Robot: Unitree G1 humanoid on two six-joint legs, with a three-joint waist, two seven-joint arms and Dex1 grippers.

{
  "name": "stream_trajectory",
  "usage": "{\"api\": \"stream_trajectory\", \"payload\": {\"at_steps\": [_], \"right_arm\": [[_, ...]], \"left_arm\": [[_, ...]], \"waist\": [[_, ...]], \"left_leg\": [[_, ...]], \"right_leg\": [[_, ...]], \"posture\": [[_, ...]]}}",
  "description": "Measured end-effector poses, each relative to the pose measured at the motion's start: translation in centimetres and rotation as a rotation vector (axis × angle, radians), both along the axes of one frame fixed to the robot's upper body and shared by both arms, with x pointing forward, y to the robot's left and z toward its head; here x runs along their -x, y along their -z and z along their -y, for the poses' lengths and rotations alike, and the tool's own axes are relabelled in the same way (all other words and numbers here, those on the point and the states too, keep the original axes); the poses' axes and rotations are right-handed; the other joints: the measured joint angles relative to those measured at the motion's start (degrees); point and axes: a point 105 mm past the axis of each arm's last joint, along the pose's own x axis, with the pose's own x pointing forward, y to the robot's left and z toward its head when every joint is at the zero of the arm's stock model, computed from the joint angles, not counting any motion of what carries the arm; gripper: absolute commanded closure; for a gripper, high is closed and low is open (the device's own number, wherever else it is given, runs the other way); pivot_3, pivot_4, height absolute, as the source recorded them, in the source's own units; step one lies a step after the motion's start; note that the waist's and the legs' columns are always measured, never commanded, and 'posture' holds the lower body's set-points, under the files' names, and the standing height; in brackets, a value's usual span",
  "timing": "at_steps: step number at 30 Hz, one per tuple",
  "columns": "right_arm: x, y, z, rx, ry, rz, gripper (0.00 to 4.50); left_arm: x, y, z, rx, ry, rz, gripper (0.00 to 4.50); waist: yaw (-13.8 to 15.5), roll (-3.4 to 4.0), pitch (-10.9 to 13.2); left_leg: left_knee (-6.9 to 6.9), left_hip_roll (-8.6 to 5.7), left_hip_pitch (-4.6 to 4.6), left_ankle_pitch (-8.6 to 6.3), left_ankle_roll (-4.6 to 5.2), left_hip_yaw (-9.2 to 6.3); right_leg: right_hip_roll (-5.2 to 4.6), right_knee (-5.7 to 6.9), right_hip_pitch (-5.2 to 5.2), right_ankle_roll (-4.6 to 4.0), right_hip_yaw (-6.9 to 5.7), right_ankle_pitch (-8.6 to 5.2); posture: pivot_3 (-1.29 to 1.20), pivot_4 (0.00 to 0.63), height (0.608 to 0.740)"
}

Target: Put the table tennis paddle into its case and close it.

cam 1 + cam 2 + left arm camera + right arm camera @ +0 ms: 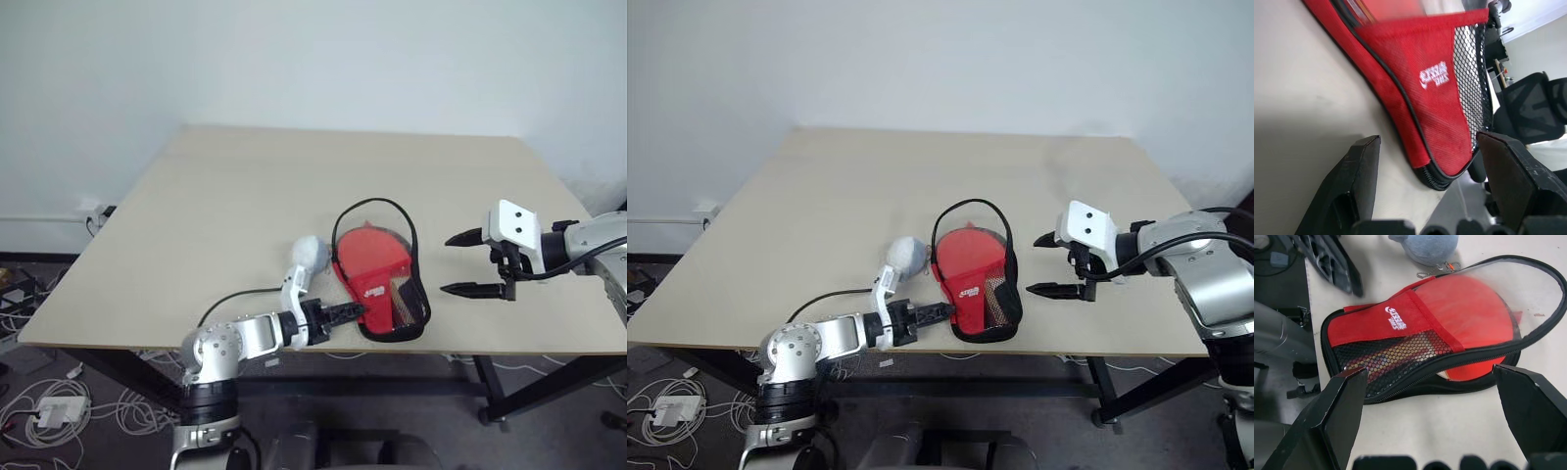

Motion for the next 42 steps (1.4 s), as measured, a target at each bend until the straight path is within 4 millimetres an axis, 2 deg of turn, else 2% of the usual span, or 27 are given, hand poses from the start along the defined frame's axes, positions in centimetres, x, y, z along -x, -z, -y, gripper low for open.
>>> {"api": "stream_trajectory", "payload": {"at_steps": [13, 20, 32, 35, 40, 42], "right_arm": [[0.1, 0.1, -0.4, -0.008, 0.005, -0.003, 0.08], [0.0, 0.2, -0.7, -0.024, 0.012, 0.002, 0.08], [0.1, 0.3, -1.0, -0.031, 0.022, 0.000, 0.08], [0.2, 0.3, -1.1, -0.035, 0.019, 0.001, 0.08], [0.1, 0.3, -1.1, -0.039, 0.027, -0.002, 0.08], [0.1, 0.2, -1.2, -0.043, 0.028, 0.000, 0.08]], "left_arm": [[-1.0, 0.0, 1.7, -0.037, -0.021, -0.076, 1.18], [-1.1, 0.1, 2.9, -0.063, -0.017, -0.128, 1.18], [-1.5, 0.3, 3.2, -0.038, -0.027, -0.190, 1.18], [-1.6, 0.5, 3.1, -0.018, -0.036, -0.217, 1.76], [-1.8, 1.5, 2.5, -0.013, -0.066, -0.277, 3.51], [-1.8, 1.4, 2.8, -0.027, -0.048, -0.274, 4.25]], "waist": [[0.57, 0.00, -0.03], [1.92, -0.01, -0.05], [1.97, 0.00, -0.18], [1.98, 0.00, -0.18], [1.97, -0.01, -0.17], [1.95, 0.01, -0.19]], "left_leg": [[0.09, -0.15, 0.00, 0.00, 0.01, -0.17], [0.15, -0.28, 0.00, -0.01, 0.02, -0.19], [0.19, -0.53, 0.01, -0.01, 0.01, -0.44], [0.20, -0.58, 0.01, -0.01, 0.01, -0.49], [0.20, -0.64, 0.00, -0.01, 0.02, -0.52], [0.19, -0.64, 0.01, -0.01, 0.02, -0.53]], "right_leg": [[-0.16, 0.00, 0.14, -0.02, -0.14, -0.01], [-0.27, 0.00, 0.20, 0.01, -0.17, 0.01], [-0.50, -0.02, 0.37, 0.06, -0.44, 0.03], [-0.53, -0.03, 0.42, 0.11, -0.50, 0.05], [-0.55, -0.04, 0.42, 0.21, -0.53, 0.02], [-0.56, -0.05, 0.44, 0.22, -0.53, 0.02]], "posture": [[0.00, 0.000, 0.707], [0.00, 0.000, 0.707], [0.00, 0.000, 0.707], [0.00, 0.000, 0.707], [0.00, 0.000, 0.707], [0.00, 0.000, 0.707]]}}
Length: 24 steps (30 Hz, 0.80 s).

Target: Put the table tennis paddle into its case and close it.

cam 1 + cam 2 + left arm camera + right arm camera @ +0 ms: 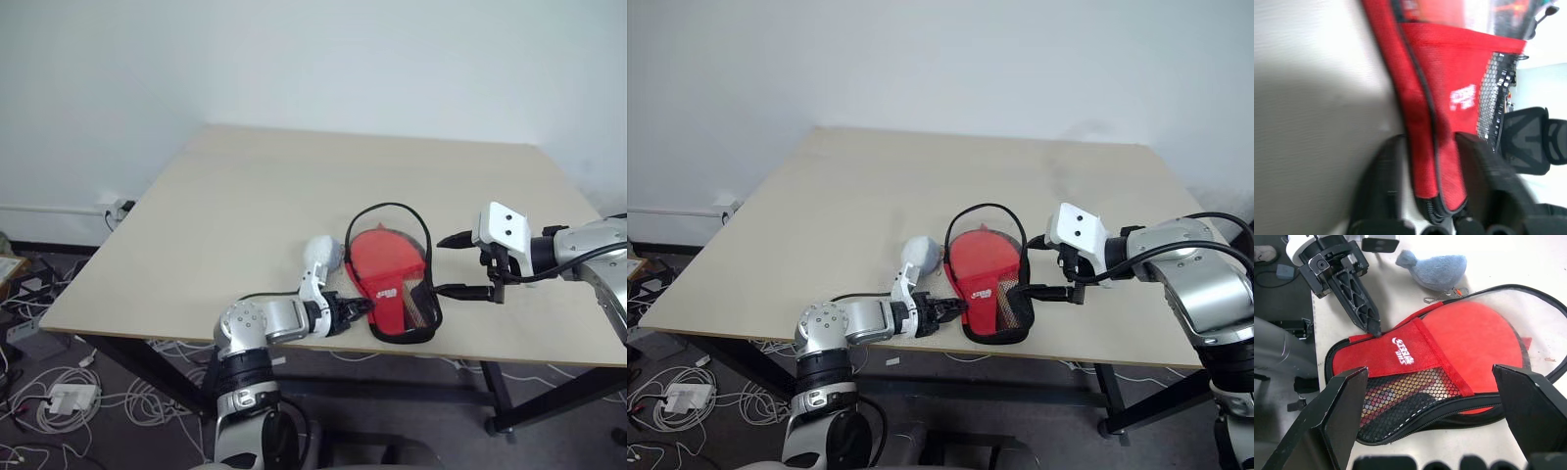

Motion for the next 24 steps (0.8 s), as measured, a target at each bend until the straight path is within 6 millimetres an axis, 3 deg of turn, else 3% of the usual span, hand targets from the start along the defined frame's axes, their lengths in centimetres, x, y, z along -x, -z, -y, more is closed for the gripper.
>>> {"api": "stream_trajectory", "payload": {"at_steps": [1, 16, 24], "right_arm": [[0.0, 0.0, 0.0, -0.001, -0.001, 0.000, 0.08], [0.1, -0.1, -0.3, -0.004, -0.001, 0.004, 0.08], [0.0, 0.1, -0.6, -0.019, -0.002, 0.002, 0.08]], "left_arm": [[0.0, -0.1, 0.1, -0.003, 0.010, 0.002, 4.47], [0.2, -0.4, 0.0, -0.017, 0.031, 0.014, 4.47], [0.9, -2.1, -2.0, 0.014, 0.016, 0.090, 4.47]], "waist": [[-0.02, 0.04, -0.04], [-0.17, 0.21, -0.24], [-0.60, -0.08, 0.02]], "left_leg": [[0.00, 0.00, 0.01, 0.00, 0.00, 0.00], [-0.05, -0.06, 0.01, 0.00, 0.00, -0.06], [-0.22, -0.05, -0.14, 0.01, -0.02, -0.10]], "right_leg": [[0.00, 0.00, 0.02, 0.00, -0.01, 0.00], [-0.07, 0.00, 0.00, 0.28, -0.04, -0.09], [-0.05, 0.01, -0.24, 0.45, 0.03, -0.07]], "posture": [[0.00, 0.000, 0.707], [0.00, 0.000, 0.707], [0.00, 0.000, 0.707]]}}
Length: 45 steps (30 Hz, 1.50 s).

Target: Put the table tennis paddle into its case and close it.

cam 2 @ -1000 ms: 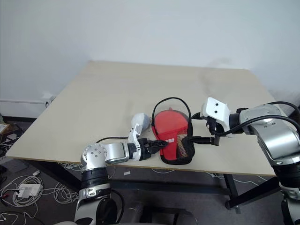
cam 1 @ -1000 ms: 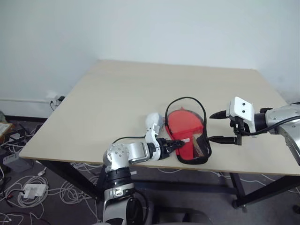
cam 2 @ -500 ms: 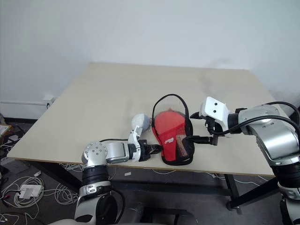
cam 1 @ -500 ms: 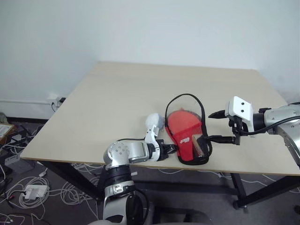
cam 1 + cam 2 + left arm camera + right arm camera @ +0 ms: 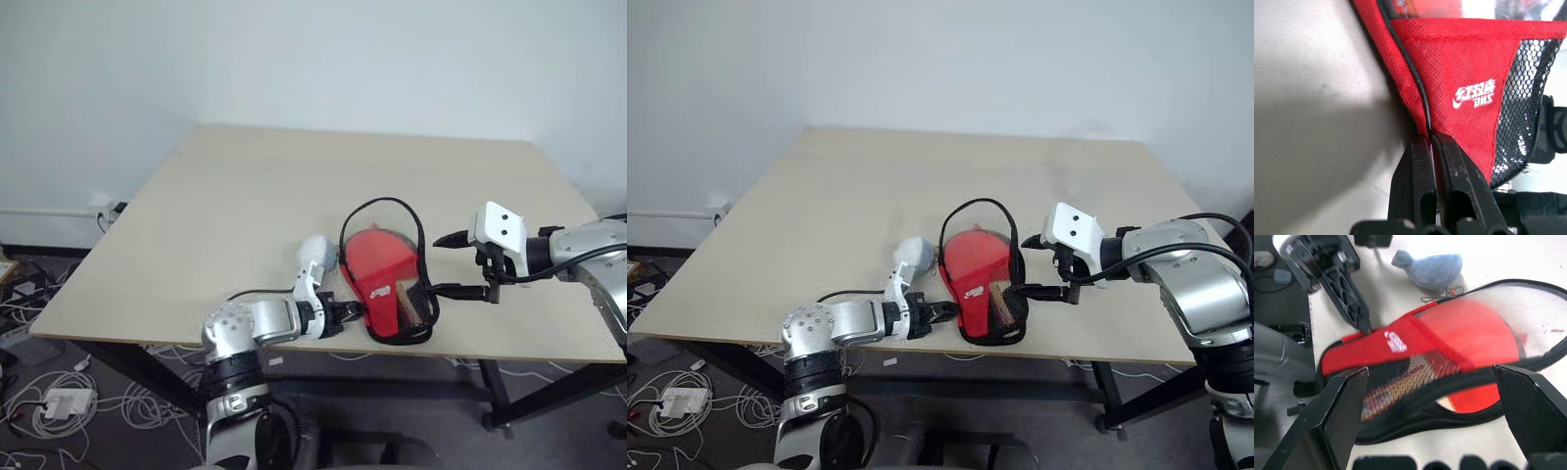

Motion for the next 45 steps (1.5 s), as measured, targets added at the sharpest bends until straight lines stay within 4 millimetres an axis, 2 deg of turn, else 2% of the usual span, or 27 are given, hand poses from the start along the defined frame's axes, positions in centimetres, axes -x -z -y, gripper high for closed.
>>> {"api": "stream_trajectory", "payload": {"at_steps": [6, 12, 18, 21, 34, 40, 43, 45], "right_arm": [[0.1, 0.5, -0.4, -0.003, -0.013, -0.015, 0.08], [0.1, 0.5, -0.6, -0.008, -0.018, -0.016, 0.08], [0.1, 0.6, -0.7, -0.012, -0.020, -0.017, 0.08], [0.1, 0.6, -0.7, -0.012, -0.020, -0.017, 0.08], [0.1, 0.7, -0.9, -0.013, -0.025, -0.022, 0.08], [0.1, 0.8, -1.1, -0.024, -0.030, -0.025, 0.08], [0.1, 0.8, -1.1, -0.024, -0.030, -0.026, 0.08], [0.1, 0.8, -1.1, -0.025, -0.030, -0.026, 0.08]], "left_arm": [[1.9, -0.1, -2.4, -0.053, 0.050, 0.030, 4.47], [4.4, 0.4, -3.1, -0.080, 0.090, -0.019, 4.47], [5.7, -0.5, -1.9, -0.060, 0.095, -0.046, 4.47], [6.3, -0.2, -1.4, -0.069, 0.099, -0.052, 4.47], [7.3, -0.3, -1.4, -0.083, 0.103, -0.034, 4.47], [6.9, -0.6, -1.3, -0.067, 0.089, -0.023, 4.47], [6.6, -0.8, -2.1, -0.101, 0.097, -0.004, 4.47], [6.3, -1.1, -2.4, -0.098, 0.100, 0.014, 4.10]], "waist": [[-0.14, 0.01, 0.01], [0.01, -0.01, 0.02], [0.25, 0.00, 0.02], [0.20, 0.01, 0.02], [0.21, 0.05, 0.04], [0.22, 0.07, 0.05], [0.20, 0.08, 0.07], [0.21, 0.13, 0.08]], "left_leg": [[0.01, 0.00, 0.00, 0.00, -0.01, 0.00], [0.02, -0.01, 0.01, 0.01, -0.01, 0.00], [0.00, -0.05, 0.02, 0.02, -0.04, 0.06], [-0.04, -0.05, 0.03, 0.03, -0.05, 0.13], [-0.08, -0.05, 0.04, 0.06, -0.09, 0.15], [-0.09, -0.05, 0.05, 0.06, -0.10, 0.15], [-0.09, -0.02, 0.05, 0.07, -0.12, 0.16], [-0.13, -0.02, 0.06, 0.08, -0.12, 0.19]], "right_leg": [[0.01, 0.01, 0.00, -0.01, 0.01, 0.00], [0.00, 0.02, 0.03, -0.14, 0.15, -0.07], [-0.02, 0.01, 0.03, -0.17, 0.26, -0.07], [0.03, 0.02, -0.01, -0.17, 0.15, -0.07], [0.16, 0.00, -0.01, -0.16, 0.12, -0.08], [0.24, 0.00, -0.01, -0.16, 0.12, -0.08], [0.30, 0.00, -0.01, -0.16, 0.11, -0.08], [0.31, 0.00, -0.02, -0.15, 0.13, -0.08]], "posture": [[0.00, 0.000, 0.707], [0.00, 0.000, 0.707], [0.00, 0.000, 0.707], [0.00, 0.000, 0.707], [0.00, 0.000, 0.707], [0.00, 0.000, 0.707], [0.00, 0.000, 0.707], [0.00, 0.000, 0.707]]}}
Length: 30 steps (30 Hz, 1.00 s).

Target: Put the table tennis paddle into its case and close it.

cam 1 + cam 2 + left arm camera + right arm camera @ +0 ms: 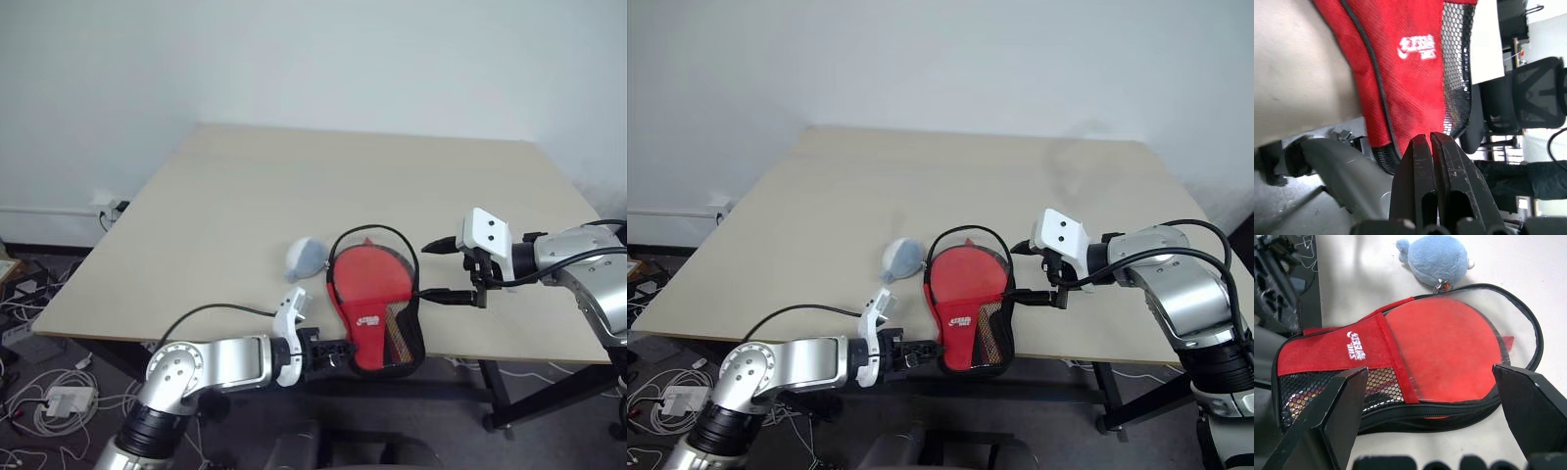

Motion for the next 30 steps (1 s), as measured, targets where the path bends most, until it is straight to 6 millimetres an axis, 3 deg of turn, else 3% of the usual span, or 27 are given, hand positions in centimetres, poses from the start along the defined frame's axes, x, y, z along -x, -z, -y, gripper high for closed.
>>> {"api": "stream_trajectory", "payload": {"at_steps": [1, 9, 17, 29, 30], "right_arm": [[0.0, 0.0, 0.0, 0.000, 0.000, 0.000, 0.08], [0.0, 0.0, 0.0, 0.000, 0.002, -0.003, 0.08], [0.0, 0.1, 0.0, -0.001, 0.006, -0.006, 0.08], [0.0, 0.1, -0.1, -0.003, 0.013, -0.009, 0.08], [0.0, 0.1, -0.1, -0.003, 0.012, -0.008, 0.08]], "left_arm": [[0.0, -0.1, 0.1, 0.019, 0.005, 0.002, 3.95], [0.0, 0.3, -0.7, 0.055, -0.002, -0.032, 1.35], [-0.3, 1.7, -1.2, 0.049, -0.040, -0.101, 1.35], [-0.7, 2.3, 1.5, 0.119, -0.042, -0.163, 1.35], [-0.7, 2.4, 1.5, 0.117, -0.044, -0.164, 1.51]], "waist": [[0.00, 0.01, 0.00], [-0.02, 0.02, 0.02], [-0.02, 0.02, 0.02], [-0.02, 0.01, 0.02], [-0.03, 0.01, 0.02]], "left_leg": [[-0.02, 0.00, 0.00, 0.00, 0.00, 0.02], [-0.11, 0.02, 0.04, 0.07, -0.11, 0.02], [-0.13, 0.02, 0.04, 0.07, -0.11, 0.02], [-0.13, 0.03, 0.04, 0.07, -0.10, 0.00], [-0.13, 0.03, 0.04, 0.07, -0.10, 0.00]], "right_leg": [[0.00, -0.01, -0.01, 0.00, 0.01, 0.00], [0.02, -0.01, -0.03, 0.01, 0.01, 0.00], [-0.01, -0.02, -0.06, 0.00, 0.04, 0.00], [-0.10, -0.03, -0.07, -0.01, 0.07, 0.00], [-0.12, -0.03, -0.07, -0.01, 0.07, 0.00]], "posture": [[0.00, 0.000, 0.707], [0.00, 0.000, 0.707], [0.00, 0.000, 0.707], [0.00, 0.000, 0.707], [0.00, 0.000, 0.707]]}}
